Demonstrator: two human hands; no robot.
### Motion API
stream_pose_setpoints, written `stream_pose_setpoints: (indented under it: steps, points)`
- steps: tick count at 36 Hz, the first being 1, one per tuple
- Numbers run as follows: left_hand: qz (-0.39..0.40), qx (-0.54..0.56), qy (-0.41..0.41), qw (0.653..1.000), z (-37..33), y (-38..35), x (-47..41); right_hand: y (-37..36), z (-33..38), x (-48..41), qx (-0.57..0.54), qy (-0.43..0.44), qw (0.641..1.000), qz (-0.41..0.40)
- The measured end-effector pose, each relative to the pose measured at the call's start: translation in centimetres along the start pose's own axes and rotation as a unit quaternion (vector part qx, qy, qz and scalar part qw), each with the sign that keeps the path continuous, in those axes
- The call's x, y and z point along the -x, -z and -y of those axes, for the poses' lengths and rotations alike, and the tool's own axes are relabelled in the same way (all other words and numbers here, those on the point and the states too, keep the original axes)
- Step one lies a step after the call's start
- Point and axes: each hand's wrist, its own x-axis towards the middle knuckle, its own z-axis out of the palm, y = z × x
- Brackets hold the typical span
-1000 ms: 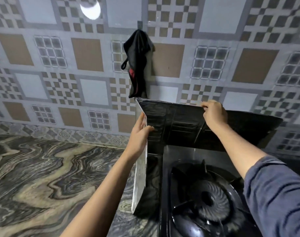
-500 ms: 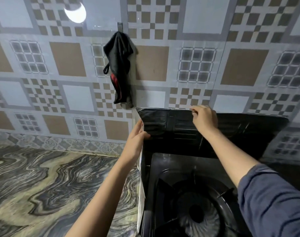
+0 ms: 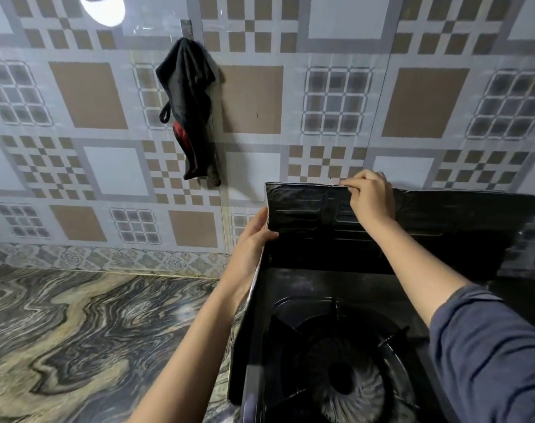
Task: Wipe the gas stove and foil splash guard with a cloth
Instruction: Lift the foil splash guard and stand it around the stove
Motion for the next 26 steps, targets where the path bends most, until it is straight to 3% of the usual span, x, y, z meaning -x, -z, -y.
stream_pose_setpoints:
  steps: [8, 26]
  points:
    - [-0.001, -0.016, -0.026, 1.0, -0.4, -0.2, -0.8, 0.0, 0.3, 0.1, -0.002, -0.049, 0.998, -0.031]
    - [-0.035, -0.003, -0.022, 0.999, 0.5, 1.9, -1.5, -2.6, 1.5, -0.8, -0.027, -0.043, 0.996, -0.07]
